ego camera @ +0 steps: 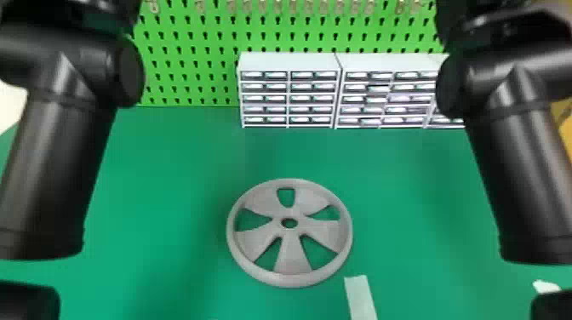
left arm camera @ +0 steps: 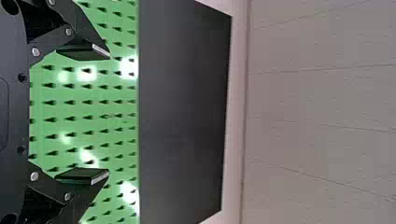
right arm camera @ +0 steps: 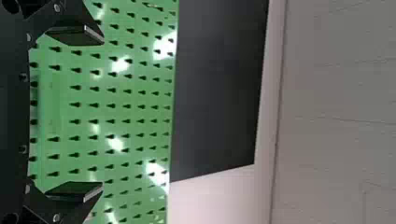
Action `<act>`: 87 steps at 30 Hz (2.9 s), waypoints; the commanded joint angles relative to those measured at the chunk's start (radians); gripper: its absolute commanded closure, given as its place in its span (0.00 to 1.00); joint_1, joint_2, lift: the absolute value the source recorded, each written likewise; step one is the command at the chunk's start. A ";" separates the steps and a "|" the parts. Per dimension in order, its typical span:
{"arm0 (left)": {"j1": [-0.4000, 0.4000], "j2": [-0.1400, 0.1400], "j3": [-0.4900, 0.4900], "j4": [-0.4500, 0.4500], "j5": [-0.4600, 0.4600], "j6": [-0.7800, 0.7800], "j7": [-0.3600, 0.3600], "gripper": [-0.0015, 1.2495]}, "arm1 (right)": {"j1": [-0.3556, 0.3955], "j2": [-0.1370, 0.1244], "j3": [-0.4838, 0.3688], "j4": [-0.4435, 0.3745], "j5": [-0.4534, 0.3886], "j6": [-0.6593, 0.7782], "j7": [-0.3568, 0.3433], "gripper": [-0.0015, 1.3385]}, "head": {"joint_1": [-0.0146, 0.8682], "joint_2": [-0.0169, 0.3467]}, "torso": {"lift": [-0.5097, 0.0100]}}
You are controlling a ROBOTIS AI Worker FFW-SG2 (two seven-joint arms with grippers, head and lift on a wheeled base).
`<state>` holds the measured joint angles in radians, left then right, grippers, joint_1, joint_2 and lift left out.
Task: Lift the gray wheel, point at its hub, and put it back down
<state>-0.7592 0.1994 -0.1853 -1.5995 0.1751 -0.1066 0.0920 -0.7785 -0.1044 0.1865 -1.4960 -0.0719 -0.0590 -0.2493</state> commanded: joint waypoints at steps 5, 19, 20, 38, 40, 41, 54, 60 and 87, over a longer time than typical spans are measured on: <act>-0.083 0.000 -0.009 0.006 -0.009 -0.030 0.002 0.30 | -0.091 -0.012 0.030 0.000 0.011 -0.007 -0.012 0.14 | 0.80 0.18 | 0.81; -0.207 0.005 -0.036 -0.016 0.015 -0.065 0.006 0.29 | -0.209 -0.031 0.051 -0.049 0.034 -0.010 -0.025 0.13 | 0.80 0.18 | 0.81; -0.218 0.008 -0.040 -0.016 0.010 -0.065 0.006 0.29 | -0.219 -0.035 0.050 -0.053 0.035 -0.010 -0.028 0.13 | 0.80 0.18 | 0.81; -0.289 0.025 -0.013 -0.048 -0.008 -0.062 0.023 0.28 | -0.306 -0.060 0.028 -0.127 0.050 0.001 -0.038 0.12 | 0.80 0.18 | 0.81; -0.296 0.032 -0.014 -0.048 -0.009 -0.056 0.023 0.28 | -0.309 -0.063 0.027 -0.138 0.050 0.002 -0.038 0.12 | 0.80 0.18 | 0.81; -0.299 0.034 -0.014 -0.048 -0.011 -0.053 0.023 0.28 | -0.312 -0.064 0.025 -0.141 0.053 0.002 -0.038 0.12 | 0.80 0.18 | 0.81; -0.319 0.044 -0.011 -0.060 -0.020 -0.039 0.034 0.26 | -0.312 -0.069 0.004 -0.170 0.060 0.004 -0.038 0.11 | 0.80 0.18 | 0.81; -0.318 0.046 -0.019 -0.063 -0.020 -0.039 0.035 0.26 | -0.309 -0.069 0.007 -0.171 0.060 0.004 -0.039 0.10 | 0.80 0.18 | 0.81; -0.316 0.051 -0.031 -0.076 -0.020 -0.042 0.049 0.25 | -0.314 -0.081 0.022 -0.181 0.060 0.007 -0.054 0.05 | 0.80 0.18 | 0.81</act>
<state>-1.0743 0.2500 -0.2126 -1.6747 0.1549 -0.1467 0.1394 -1.0916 -0.1844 0.2064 -1.6766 -0.0123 -0.0521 -0.3021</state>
